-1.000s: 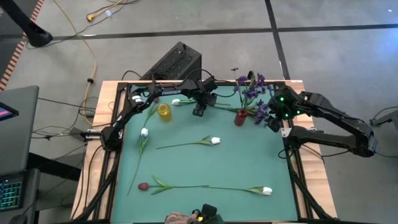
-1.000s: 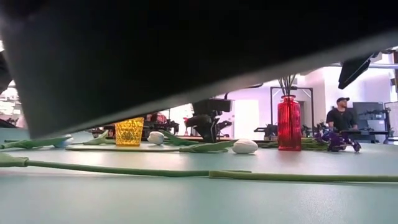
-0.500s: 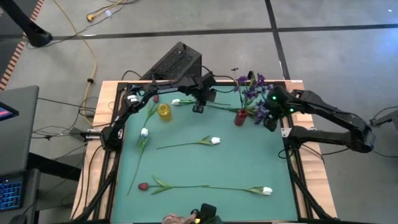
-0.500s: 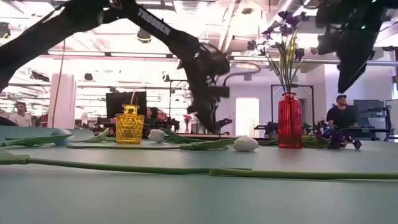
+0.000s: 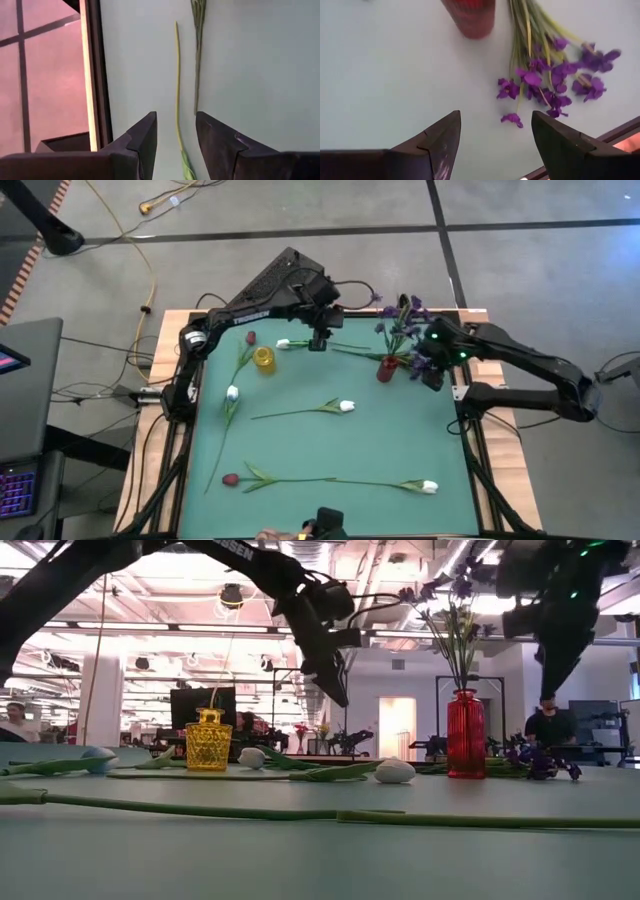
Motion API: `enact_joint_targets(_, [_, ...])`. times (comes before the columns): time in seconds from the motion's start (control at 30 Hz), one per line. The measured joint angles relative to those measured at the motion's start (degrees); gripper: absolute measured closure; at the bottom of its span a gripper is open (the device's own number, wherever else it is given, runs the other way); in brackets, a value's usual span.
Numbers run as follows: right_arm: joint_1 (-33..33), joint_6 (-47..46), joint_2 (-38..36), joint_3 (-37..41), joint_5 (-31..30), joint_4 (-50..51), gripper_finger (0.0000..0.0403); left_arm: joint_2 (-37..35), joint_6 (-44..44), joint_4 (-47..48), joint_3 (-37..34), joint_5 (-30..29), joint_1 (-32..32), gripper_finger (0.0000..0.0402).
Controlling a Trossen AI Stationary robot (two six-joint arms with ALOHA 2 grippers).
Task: Sort flowers into vase by color
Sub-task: Put the violet flowers into the red vase
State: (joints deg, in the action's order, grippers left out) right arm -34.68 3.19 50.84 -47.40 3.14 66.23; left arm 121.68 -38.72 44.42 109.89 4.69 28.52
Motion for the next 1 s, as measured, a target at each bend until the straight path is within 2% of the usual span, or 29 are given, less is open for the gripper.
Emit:
enact_joint_targets(0.07, [0.6, -0.1, -3.6, -0.5, 0.8, 0.2, 0.0132, 0.0, 0.2, 0.2, 0.0, 0.0, 0.2, 0.0277])
enact_joint_targets(0.23, [0.4, -2.1, -12.4, -3.6, 7.5, -0.8, 0.0132, 0.0, 0.3, -0.1, 0.0, 0.0, 0.4, 0.0277])
enact_joint_targets(0.37, [0.4, -4.9, -16.4, -7.3, 7.4, -8.4, 0.0132, -0.5, 0.2, 0.0, 0.0, -1.8, 0.6, 0.0277])
enact_joint_targets(0.47, [0.0, -8.0, -16.3, -10.9, 3.8, -15.3, 0.0132, -2.2, 0.3, 0.2, 0.0, -3.1, 0.7, 0.0277])
enact_joint_targets(0.57, [-2.1, -9.6, -13.8, -14.4, -1.7, -21.4, 0.0133, -4.2, 1.1, 0.3, 0.0, -3.1, 0.8, 0.0277])
enact_joint_targets(0.63, [-4.4, -9.4, -11.2, -16.6, -3.3, -25.0, 0.0133, -5.6, 2.0, 0.3, 0.0, -3.1, 0.8, 0.0277])
enact_joint_targets(0.9, [-15.1, -10.4, 2.6, -24.5, -2.7, -33.5, 0.0133, -9.5, 4.6, 0.4, 0.0, -2.4, 0.6, 0.0277])
enact_joint_targets(1.0, [-20.4, -10.6, 9.0, -28.3, 0.3, -33.4, 0.0133, -11.2, 5.3, 0.7, 0.0, -2.3, 0.4, 0.0277])
